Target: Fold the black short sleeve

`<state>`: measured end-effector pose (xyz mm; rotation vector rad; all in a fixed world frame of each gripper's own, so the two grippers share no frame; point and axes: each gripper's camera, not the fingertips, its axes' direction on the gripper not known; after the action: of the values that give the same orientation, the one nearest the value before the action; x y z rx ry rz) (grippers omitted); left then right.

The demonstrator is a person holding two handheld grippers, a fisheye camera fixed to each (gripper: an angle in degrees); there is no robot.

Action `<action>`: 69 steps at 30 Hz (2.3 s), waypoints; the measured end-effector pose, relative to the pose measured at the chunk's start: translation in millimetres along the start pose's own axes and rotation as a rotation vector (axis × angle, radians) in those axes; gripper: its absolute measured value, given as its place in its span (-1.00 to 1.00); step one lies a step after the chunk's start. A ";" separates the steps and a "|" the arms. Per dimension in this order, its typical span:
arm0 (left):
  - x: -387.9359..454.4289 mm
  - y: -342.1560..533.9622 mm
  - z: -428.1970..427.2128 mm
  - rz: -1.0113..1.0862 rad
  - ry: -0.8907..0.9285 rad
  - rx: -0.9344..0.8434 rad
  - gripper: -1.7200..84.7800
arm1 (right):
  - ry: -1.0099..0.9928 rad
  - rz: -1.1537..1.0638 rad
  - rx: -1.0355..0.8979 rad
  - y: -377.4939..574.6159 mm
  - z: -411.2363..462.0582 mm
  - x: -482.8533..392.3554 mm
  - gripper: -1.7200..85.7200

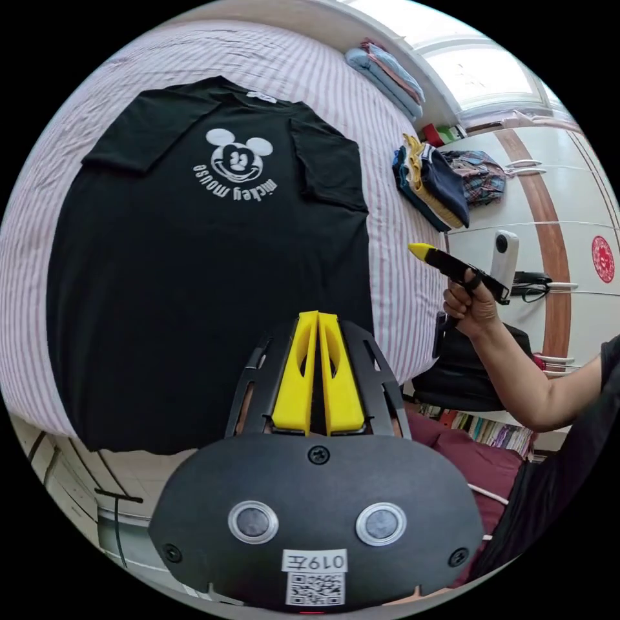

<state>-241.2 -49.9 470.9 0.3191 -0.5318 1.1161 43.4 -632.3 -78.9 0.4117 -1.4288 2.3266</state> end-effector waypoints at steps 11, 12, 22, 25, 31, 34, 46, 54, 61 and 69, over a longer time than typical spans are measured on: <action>-26.2 -138.5 -7.1 0.177 0.282 0.230 -0.94 | 0.560 -0.155 0.142 9.6 92.7 -84.6 -0.94; -24.4 -153.4 -6.0 0.200 0.300 0.233 -0.94 | 0.598 -0.129 0.190 1.6 113.1 -83.2 -0.96; -8.0 -285.6 35.7 0.291 0.159 0.040 -0.94 | 0.698 -0.006 0.201 -27.6 250.9 -68.7 -0.83; -14.4 -298.4 32.0 0.265 0.223 0.105 -0.94 | 0.767 -0.035 0.177 -19.6 281.9 -79.5 -0.78; 2.1 -332.0 56.6 0.357 0.170 -0.008 -0.94 | 0.879 -0.073 0.143 -11.5 335.8 -87.8 -0.82; -2.0 -345.0 60.6 0.350 0.137 -0.031 -0.94 | 0.924 -0.049 0.131 -10.0 348.6 -85.5 -0.94; -18.5 -382.9 76.4 0.284 0.152 -0.111 -0.94 | 1.017 -0.271 0.022 10.9 404.1 -95.9 -0.96; -18.6 -393.5 79.5 0.274 0.209 -0.130 -0.94 | 0.877 -0.215 0.098 20.2 375.5 -94.7 -0.92; -1.0 -385.4 63.2 0.333 0.217 0.001 -0.94 | 0.875 0.012 0.207 19.3 311.7 -41.1 -0.97; 71.6 -389.6 99.0 0.547 0.117 -0.024 -0.93 | 0.918 0.112 0.182 23.8 280.5 2.6 -0.98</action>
<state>113.4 -205.5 600.5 0.0829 -0.5425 1.6448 44.1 -893.1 27.2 -0.6418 -0.7939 2.2350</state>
